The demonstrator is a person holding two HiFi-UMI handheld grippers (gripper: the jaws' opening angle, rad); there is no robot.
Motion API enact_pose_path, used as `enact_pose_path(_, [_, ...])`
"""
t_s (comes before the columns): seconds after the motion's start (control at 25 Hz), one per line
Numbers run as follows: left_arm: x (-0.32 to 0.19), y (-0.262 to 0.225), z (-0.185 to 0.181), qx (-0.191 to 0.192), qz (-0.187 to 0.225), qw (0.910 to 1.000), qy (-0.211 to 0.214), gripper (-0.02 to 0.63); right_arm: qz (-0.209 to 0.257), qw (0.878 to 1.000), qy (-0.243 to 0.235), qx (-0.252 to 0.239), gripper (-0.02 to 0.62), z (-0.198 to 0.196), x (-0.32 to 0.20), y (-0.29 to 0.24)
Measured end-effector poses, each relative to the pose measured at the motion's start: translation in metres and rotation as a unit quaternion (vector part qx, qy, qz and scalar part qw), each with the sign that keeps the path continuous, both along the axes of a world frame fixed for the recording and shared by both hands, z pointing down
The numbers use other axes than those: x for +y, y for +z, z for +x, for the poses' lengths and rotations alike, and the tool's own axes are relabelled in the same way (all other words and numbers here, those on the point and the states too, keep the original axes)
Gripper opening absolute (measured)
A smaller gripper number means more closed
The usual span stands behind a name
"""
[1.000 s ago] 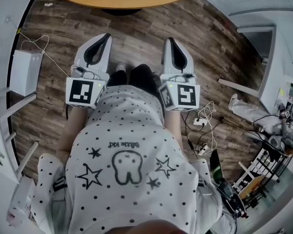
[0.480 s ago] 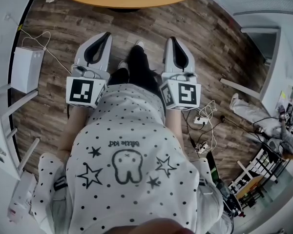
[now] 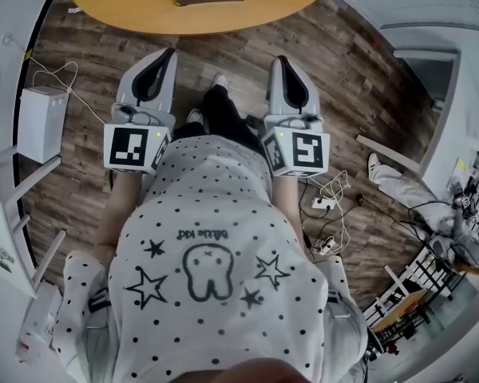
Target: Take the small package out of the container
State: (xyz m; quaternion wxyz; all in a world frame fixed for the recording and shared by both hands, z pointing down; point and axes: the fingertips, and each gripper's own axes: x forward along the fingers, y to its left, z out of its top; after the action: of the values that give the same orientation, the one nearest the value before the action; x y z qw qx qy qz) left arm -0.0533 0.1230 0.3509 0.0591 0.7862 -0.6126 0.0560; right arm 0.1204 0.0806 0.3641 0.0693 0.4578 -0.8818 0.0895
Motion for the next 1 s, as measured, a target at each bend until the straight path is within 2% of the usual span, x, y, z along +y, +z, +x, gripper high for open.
enact_pose_path(0.12, [-0.053,-0.001,0.015,-0.002,0.003,1.0000,-0.007,0.011,-0.005,1.000,-0.007,0.000,0.005,0.017,-0.054,0.005])
enact_pose_path(0.2, [-0.064,-0.008,0.015,-0.001,0.012,0.9998,-0.015,0.011,-0.001,1.000,-0.017,0.001,0.005,0.016,-0.069,0.002])
enact_pose_path(0.64, [-0.055,-0.020,-0.019,-0.005,0.029,0.9958,-0.086,0.009,0.017,0.997,-0.076,0.002,0.005,-0.018,-0.085,-0.011])
enact_pose_path(1.0, [-0.055,-0.025,-0.026,-0.012,0.033,0.9947,-0.097,0.010,0.009,0.996,-0.087,0.007,0.005,-0.025,-0.086,-0.005])
